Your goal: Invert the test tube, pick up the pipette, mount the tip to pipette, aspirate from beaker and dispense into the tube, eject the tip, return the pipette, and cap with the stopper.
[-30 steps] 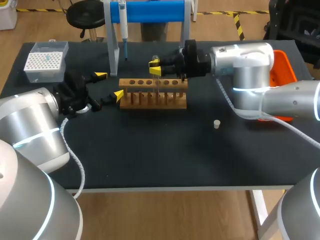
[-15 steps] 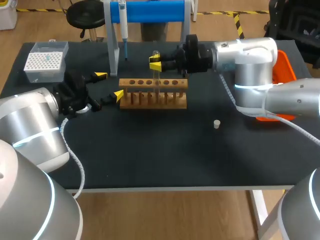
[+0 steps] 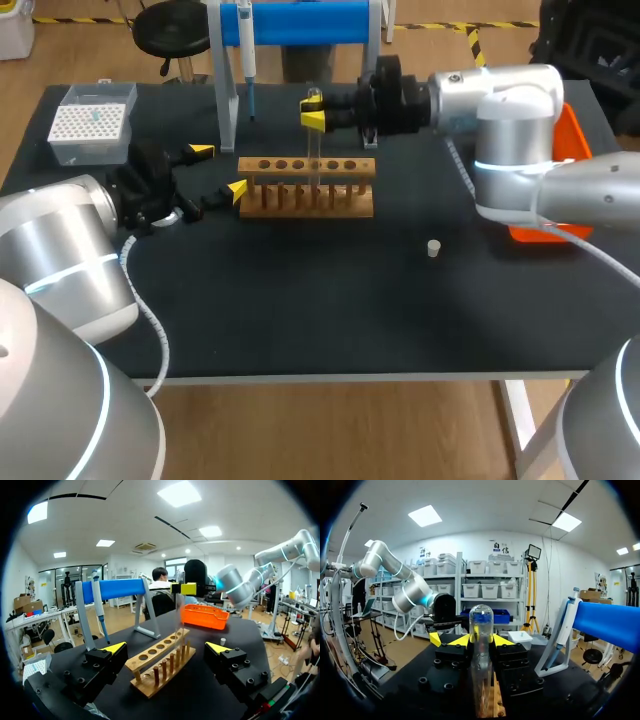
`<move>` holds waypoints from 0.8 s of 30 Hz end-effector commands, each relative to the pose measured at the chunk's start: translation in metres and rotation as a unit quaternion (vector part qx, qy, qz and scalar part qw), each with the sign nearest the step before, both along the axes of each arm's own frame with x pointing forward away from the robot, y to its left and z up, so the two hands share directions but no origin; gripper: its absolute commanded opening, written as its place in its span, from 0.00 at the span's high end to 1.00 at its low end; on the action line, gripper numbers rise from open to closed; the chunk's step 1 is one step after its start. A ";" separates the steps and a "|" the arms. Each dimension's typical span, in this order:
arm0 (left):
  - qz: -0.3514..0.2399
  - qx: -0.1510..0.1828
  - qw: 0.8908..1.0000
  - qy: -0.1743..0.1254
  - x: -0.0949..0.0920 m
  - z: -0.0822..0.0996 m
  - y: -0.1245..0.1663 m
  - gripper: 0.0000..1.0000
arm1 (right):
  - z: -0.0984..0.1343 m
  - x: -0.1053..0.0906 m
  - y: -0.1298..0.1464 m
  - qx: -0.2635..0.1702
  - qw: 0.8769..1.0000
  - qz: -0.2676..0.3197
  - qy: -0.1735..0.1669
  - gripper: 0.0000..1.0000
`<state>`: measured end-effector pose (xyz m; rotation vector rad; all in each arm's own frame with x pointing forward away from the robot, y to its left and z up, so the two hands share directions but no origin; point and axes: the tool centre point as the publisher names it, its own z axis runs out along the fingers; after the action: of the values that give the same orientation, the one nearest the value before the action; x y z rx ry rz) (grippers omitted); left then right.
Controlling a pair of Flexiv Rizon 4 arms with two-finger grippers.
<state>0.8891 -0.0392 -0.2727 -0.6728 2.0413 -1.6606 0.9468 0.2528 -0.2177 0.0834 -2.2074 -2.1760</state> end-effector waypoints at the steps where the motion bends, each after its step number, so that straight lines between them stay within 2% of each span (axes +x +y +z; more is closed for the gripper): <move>1: 0.004 0.001 1.000 -0.001 -0.001 0.000 -0.002 0.00 | 0.008 -0.006 -0.003 -0.003 1.000 -0.005 -0.001 1.00; 12: 0.004 0.001 1.000 -0.001 -0.001 0.000 -0.002 0.00 | 0.025 -0.016 -0.015 -0.004 1.000 -0.017 -0.002 1.00; 24: 0.004 0.001 1.000 -0.001 -0.001 0.000 -0.002 0.00 | 0.025 -0.016 -0.015 -0.004 1.000 -0.017 -0.002 1.00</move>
<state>0.8892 -0.0391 -0.2724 -0.6726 2.0424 -1.6604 0.9319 0.2378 -0.1940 0.0533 -2.2312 -2.1879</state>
